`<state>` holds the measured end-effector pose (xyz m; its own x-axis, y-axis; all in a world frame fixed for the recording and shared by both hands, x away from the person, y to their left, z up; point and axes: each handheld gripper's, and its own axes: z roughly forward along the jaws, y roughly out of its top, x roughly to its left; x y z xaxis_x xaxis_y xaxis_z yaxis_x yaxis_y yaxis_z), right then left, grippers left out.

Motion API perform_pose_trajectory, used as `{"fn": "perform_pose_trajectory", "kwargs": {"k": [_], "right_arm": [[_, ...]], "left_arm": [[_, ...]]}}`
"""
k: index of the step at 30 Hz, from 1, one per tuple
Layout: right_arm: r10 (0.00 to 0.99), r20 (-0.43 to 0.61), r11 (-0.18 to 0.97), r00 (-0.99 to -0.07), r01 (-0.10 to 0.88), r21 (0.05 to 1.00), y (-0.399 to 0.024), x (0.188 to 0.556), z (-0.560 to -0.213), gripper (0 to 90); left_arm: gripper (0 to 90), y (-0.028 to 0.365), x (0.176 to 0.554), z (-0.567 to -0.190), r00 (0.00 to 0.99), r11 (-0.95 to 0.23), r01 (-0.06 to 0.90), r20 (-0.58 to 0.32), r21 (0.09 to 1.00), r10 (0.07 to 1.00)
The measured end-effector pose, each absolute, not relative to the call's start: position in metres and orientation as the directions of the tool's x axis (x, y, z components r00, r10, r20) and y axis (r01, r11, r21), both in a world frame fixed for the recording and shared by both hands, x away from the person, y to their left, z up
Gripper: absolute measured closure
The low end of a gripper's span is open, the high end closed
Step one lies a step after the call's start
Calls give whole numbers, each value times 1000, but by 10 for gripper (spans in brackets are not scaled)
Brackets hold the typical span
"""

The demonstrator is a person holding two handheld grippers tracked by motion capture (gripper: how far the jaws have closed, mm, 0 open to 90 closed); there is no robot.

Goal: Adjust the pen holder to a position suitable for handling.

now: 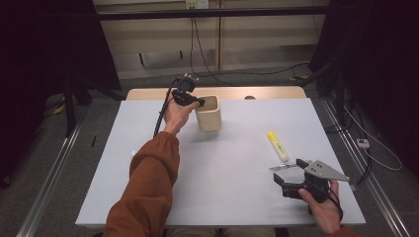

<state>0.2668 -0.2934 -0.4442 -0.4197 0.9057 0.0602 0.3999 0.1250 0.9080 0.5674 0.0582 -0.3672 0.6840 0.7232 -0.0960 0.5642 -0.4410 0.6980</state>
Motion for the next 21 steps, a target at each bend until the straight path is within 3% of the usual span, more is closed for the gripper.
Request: {"fn": "perform_pose_trajectory", "kwargs": {"k": [21], "right_arm": [[906, 33, 150, -421, 393, 907, -288, 267, -442, 33]], "left_arm": [[727, 73, 506, -334, 694, -463, 536, -57, 706, 717]]}}
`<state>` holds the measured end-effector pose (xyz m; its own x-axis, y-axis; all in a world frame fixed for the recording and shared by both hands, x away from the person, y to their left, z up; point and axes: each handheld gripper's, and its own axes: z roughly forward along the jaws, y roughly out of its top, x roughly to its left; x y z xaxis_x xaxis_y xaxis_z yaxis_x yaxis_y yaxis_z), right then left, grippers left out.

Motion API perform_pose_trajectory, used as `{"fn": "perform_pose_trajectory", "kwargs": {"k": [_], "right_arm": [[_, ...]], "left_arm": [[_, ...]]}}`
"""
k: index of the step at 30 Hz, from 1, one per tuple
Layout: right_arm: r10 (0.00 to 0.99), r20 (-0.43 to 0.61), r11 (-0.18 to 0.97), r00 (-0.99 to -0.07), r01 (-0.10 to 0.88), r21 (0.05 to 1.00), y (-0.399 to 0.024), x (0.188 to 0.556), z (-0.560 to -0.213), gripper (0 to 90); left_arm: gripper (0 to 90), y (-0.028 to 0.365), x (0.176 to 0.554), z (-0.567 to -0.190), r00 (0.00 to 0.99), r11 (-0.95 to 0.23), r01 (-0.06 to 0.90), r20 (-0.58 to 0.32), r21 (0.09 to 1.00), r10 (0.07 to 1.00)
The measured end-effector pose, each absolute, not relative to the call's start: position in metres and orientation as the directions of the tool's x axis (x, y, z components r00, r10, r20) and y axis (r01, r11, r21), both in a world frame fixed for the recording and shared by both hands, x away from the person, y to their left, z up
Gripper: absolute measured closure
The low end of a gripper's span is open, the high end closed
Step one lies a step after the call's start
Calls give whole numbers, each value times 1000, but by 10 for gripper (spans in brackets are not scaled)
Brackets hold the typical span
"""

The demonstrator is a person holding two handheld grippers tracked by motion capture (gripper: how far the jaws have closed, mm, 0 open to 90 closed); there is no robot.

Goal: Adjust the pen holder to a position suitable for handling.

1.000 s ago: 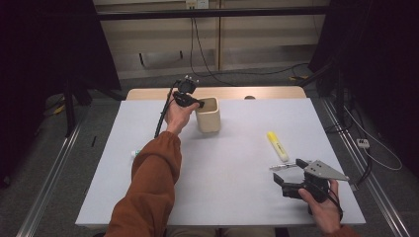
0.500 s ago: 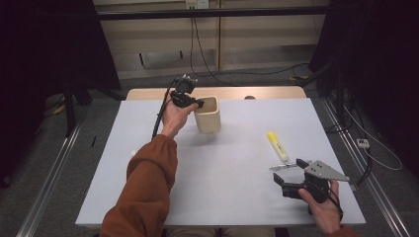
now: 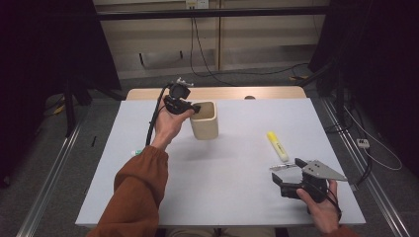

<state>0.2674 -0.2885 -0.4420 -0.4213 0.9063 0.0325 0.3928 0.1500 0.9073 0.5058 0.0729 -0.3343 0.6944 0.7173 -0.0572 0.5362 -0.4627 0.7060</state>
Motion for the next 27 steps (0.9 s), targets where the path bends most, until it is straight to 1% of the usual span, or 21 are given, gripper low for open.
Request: {"fn": "perform_pose_trajectory", "kwargs": {"k": [3, 7, 9, 11, 18, 20, 27], "right_arm": [[907, 32, 150, -420, 393, 907, -288, 268, -442, 33], [907, 31, 151, -420, 393, 907, -289, 268, -442, 33], [907, 32, 151, -420, 395, 906, -288, 268, -443, 33], [907, 36, 148, -419, 398, 906, -288, 268, -443, 33], [904, 34, 152, -427, 394, 906, -288, 268, -442, 33], [903, 33, 153, -428, 393, 906, -288, 268, -442, 33], [903, 32, 156, -429, 396, 905, -287, 269, -443, 33]], "left_arm": [[727, 71, 498, -334, 691, -470, 527, -35, 708, 722], [726, 70, 492, -338, 703, -466, 520, -48, 716, 710], [726, 68, 488, -339, 713, -485, 514, -39, 707, 700], [727, 66, 484, -341, 711, -479, 526, -55, 703, 701], [726, 60, 472, -351, 705, -488, 537, -48, 688, 707], [726, 60, 469, -354, 710, -489, 547, -68, 679, 701], [725, 54, 461, -361, 716, -507, 544, -55, 668, 696]]}}
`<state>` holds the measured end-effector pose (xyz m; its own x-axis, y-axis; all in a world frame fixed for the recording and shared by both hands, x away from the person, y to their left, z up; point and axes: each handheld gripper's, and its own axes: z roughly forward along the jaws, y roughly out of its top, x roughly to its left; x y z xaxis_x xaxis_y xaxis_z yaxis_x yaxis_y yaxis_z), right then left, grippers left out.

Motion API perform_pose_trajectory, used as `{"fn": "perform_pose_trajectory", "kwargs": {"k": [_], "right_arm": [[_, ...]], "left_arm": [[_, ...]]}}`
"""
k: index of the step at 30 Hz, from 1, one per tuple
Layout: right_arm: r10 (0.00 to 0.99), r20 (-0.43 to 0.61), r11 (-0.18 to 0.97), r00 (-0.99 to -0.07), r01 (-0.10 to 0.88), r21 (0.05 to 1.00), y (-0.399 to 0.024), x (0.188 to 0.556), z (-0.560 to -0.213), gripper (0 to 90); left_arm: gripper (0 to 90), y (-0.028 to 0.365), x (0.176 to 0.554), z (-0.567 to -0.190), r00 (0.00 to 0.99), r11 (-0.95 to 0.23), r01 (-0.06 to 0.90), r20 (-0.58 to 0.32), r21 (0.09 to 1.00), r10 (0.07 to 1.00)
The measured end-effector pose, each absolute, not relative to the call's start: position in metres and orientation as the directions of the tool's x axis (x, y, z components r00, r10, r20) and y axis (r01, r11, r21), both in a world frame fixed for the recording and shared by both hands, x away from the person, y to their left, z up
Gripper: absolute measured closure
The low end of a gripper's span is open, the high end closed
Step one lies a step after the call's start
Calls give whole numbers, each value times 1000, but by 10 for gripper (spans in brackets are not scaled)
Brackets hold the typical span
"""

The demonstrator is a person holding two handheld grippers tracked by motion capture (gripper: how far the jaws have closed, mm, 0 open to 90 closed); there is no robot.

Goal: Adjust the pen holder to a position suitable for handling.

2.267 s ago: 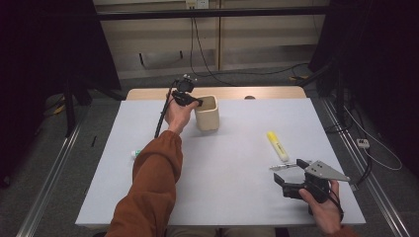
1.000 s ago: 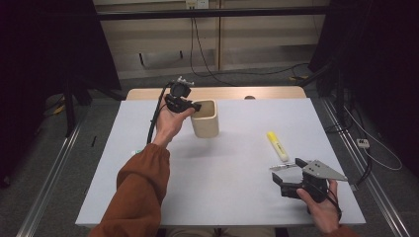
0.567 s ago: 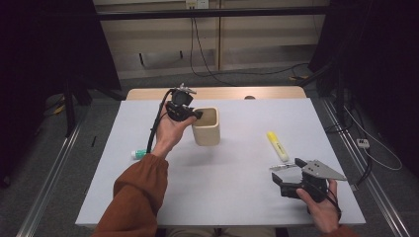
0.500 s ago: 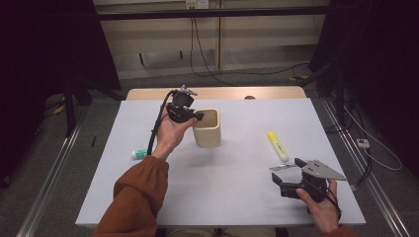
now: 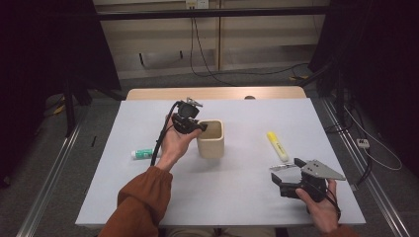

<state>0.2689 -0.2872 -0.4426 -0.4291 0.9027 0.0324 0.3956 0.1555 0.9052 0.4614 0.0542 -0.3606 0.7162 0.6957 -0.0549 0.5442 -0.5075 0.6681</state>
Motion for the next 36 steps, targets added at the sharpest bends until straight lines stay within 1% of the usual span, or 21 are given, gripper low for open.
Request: {"fn": "perform_pose_trajectory", "kwargs": {"k": [1, 7, 10, 15, 18, 23, 26, 28, 29, 30, 31, 32, 33, 36], "right_arm": [[903, 28, 160, -430, 394, 905, -287, 269, -443, 33], [901, 29, 160, -433, 395, 905, -287, 269, -443, 33], [900, 30, 161, -435, 395, 904, -287, 269, -443, 33], [899, 29, 163, -437, 395, 904, -286, 269, -443, 33], [898, 29, 164, -439, 395, 904, -286, 269, -443, 33], [899, 32, 162, -437, 398, 903, -286, 270, -443, 33], [898, 31, 163, -439, 397, 903, -286, 270, -443, 33], [897, 28, 165, -440, 395, 904, -286, 270, -443, 33], [897, 28, 165, -440, 395, 904, -286, 270, -443, 33], [896, 29, 166, -443, 395, 904, -285, 270, -443, 33], [896, 29, 166, -443, 395, 904, -285, 270, -443, 33], [895, 29, 168, -446, 396, 903, -284, 271, -443, 33], [895, 29, 168, -446, 396, 903, -284, 271, -443, 33], [892, 29, 171, -450, 395, 903, -283, 272, -443, 33]], "left_arm": [[726, 53, 460, -362, 713, -499, 551, -66, 669, 698], [725, 44, 455, -371, 723, -523, 545, -53, 656, 688], [719, 40, 455, -376, 723, -525, 558, -65, 643, 688], [716, 41, 454, -377, 725, -515, 552, -73, 655, 685], [717, 41, 452, -378, 733, -525, 535, -54, 662, 678], [705, 45, 451, -380, 728, -499, 547, -89, 672, 680], [696, 46, 450, -382, 729, -488, 537, -88, 688, 679], [629, 47, 451, -386, 732, -472, 547, -122, 692, 670], [629, 48, 451, -386, 739, -476, 545, -127, 690, 662], [559, 48, 451, -387, 736, -472, 541, -120, 696, 666], [559, 49, 451, -388, 731, -466, 542, -119, 700, 672], [472, 49, 451, -388, 730, -456, 544, -130, 704, 671], [472, 50, 451, -388, 735, -453, 541, -136, 709, 665], [320, 53, 449, -386, 725, -442, 531, -118, 723, 678]]}}
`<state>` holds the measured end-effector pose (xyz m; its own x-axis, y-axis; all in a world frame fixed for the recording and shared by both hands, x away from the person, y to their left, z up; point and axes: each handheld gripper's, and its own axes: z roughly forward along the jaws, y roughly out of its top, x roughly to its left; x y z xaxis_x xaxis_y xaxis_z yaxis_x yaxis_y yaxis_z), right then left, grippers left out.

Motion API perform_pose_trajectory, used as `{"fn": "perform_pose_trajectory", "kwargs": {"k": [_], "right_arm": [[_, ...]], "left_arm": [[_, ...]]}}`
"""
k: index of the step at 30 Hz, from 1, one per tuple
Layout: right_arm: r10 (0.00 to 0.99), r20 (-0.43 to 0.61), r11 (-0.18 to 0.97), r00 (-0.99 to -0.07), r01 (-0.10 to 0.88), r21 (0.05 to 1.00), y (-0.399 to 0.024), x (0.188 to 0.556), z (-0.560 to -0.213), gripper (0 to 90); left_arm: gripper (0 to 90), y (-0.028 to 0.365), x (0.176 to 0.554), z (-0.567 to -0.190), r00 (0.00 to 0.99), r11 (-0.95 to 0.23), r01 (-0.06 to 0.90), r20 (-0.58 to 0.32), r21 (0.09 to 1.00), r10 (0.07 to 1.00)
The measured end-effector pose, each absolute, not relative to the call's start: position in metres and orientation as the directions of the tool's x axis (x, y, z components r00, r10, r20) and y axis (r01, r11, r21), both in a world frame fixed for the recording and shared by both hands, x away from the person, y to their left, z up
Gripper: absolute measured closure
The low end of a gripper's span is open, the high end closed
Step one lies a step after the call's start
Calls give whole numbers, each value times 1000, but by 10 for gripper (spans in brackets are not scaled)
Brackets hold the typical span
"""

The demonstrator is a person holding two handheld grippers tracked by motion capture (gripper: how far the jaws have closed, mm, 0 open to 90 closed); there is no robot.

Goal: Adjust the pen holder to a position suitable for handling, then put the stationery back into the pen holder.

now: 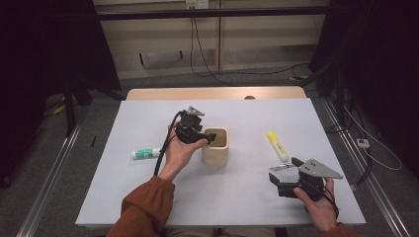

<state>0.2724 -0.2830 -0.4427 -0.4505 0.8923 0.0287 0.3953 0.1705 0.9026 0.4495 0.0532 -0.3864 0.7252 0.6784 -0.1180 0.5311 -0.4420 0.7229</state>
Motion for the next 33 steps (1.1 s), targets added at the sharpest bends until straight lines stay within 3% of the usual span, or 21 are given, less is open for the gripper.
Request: {"fn": "perform_pose_trajectory", "kwargs": {"k": [3, 4, 10, 12, 23, 33], "right_arm": [[891, 29, 172, -453, 397, 901, -282, 274, -444, 35], [891, 31, 170, -453, 396, 902, -282, 274, -444, 33], [891, 27, 174, -453, 394, 902, -282, 274, -443, 33], [890, 27, 174, -455, 394, 903, -283, 273, -443, 33], [892, 32, 168, -451, 396, 903, -283, 273, -443, 32], [887, 26, 177, -461, 391, 903, -281, 273, -443, 33]], "left_arm": [[249, 59, 447, -382, 735, -438, 506, -106, 743, 669], [158, 61, 446, -381, 734, -436, 505, -104, 745, 671], [76, 76, 441, -376, 734, -393, 491, -126, 778, 667], [69, 83, 439, -375, 736, -357, 493, -162, 793, 657], [61, 107, 428, -368, 733, -281, 456, -178, 845, 656], [59, 119, 425, -359, 749, -302, 413, -131, 859, 650]]}}
